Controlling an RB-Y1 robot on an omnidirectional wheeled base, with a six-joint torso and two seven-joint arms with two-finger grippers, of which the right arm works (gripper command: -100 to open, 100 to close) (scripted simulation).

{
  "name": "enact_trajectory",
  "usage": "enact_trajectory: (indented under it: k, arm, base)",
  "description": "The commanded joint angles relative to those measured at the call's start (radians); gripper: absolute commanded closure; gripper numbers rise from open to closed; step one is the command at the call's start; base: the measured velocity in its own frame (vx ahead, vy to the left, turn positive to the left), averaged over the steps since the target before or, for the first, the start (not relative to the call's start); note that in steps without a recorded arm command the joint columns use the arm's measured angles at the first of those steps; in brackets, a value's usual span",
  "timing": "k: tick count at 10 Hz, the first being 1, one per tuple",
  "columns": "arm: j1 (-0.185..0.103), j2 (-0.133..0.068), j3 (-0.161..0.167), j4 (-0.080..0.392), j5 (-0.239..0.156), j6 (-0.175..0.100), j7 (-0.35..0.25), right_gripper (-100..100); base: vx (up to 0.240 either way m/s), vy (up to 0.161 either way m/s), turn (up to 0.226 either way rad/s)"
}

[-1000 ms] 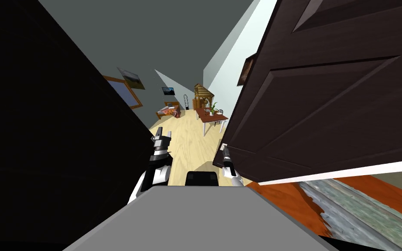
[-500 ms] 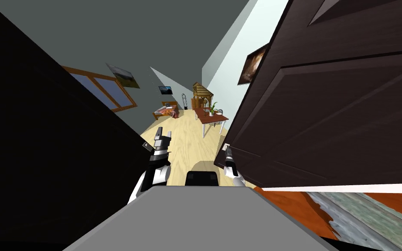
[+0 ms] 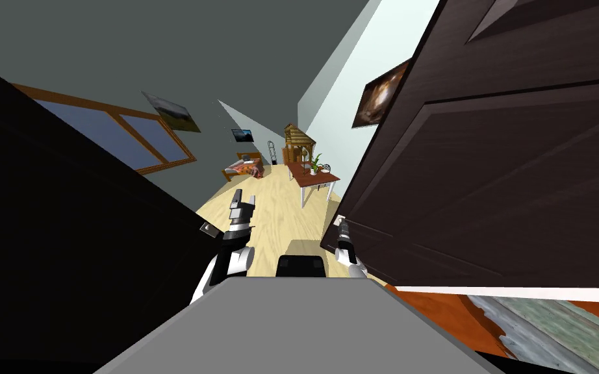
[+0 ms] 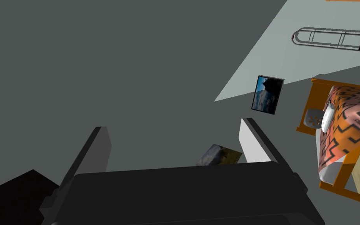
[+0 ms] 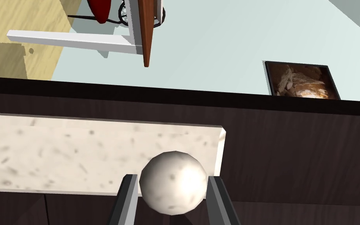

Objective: Push the door open

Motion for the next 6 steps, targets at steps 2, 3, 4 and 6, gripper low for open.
enact_trajectory:
  k: [2,3,4,6]
  arm:
    - [-0.001,-0.014,-0.044,-0.005,-0.02,-0.002,0.011,100]
    - [-0.002,-0.014,-0.055,-0.003,-0.026,-0.002,0.014,100]
    - [-0.002,-0.014,-0.055,-0.003,-0.026,-0.002,0.014,100]
    - [-0.004,-0.016,-0.076,0.0,-0.036,-0.002,0.02,100]
  base:
    - [0.219,0.045,-0.064]
    - [0.198,0.032,-0.075]
    - [0.116,0.01,-0.049]
    - [0.075,0.017,-0.018]
